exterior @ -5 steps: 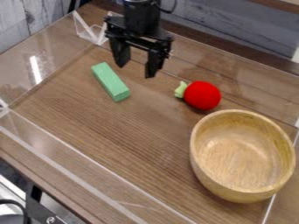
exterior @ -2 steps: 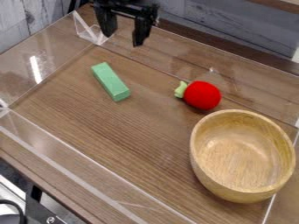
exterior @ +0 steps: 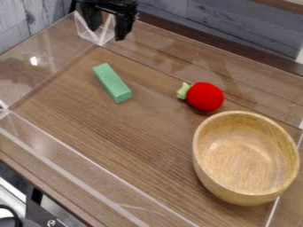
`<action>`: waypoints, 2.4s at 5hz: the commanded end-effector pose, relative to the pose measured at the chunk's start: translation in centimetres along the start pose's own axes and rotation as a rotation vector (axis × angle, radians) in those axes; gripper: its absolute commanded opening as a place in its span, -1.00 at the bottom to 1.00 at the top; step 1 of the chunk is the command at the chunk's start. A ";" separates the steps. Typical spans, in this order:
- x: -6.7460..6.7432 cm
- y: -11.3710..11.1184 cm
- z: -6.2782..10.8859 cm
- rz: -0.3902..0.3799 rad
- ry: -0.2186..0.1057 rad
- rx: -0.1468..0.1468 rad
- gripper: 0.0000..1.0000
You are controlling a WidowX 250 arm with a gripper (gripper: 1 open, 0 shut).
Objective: Move the red object to the right side of the table
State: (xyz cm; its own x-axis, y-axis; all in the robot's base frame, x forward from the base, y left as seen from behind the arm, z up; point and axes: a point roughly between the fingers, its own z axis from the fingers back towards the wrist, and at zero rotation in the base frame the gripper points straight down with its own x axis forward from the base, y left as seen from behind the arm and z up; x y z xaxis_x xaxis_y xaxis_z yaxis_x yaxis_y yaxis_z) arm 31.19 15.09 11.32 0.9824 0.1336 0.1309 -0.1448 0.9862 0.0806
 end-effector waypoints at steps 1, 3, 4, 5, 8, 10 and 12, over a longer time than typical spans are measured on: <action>1.5 2.5 1.0 -0.029 -0.067 0.024 1.00; 2.6 3.5 2.2 0.056 -0.068 0.020 1.00; 3.2 4.5 2.7 0.097 -0.060 0.013 1.00; 3.6 5.4 3.0 0.139 -0.050 0.006 1.00; 4.1 5.7 1.5 -0.002 -0.035 -0.050 1.00; 2.8 2.1 1.0 0.072 0.009 -0.075 -1.00; 2.4 -0.3 4.1 0.183 0.055 -0.092 -1.00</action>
State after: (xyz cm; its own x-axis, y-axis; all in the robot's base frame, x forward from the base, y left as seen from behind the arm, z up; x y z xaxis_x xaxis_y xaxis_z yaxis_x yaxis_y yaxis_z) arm 32.74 14.61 12.48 0.9503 0.3109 -0.0149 -0.3113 0.9494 -0.0412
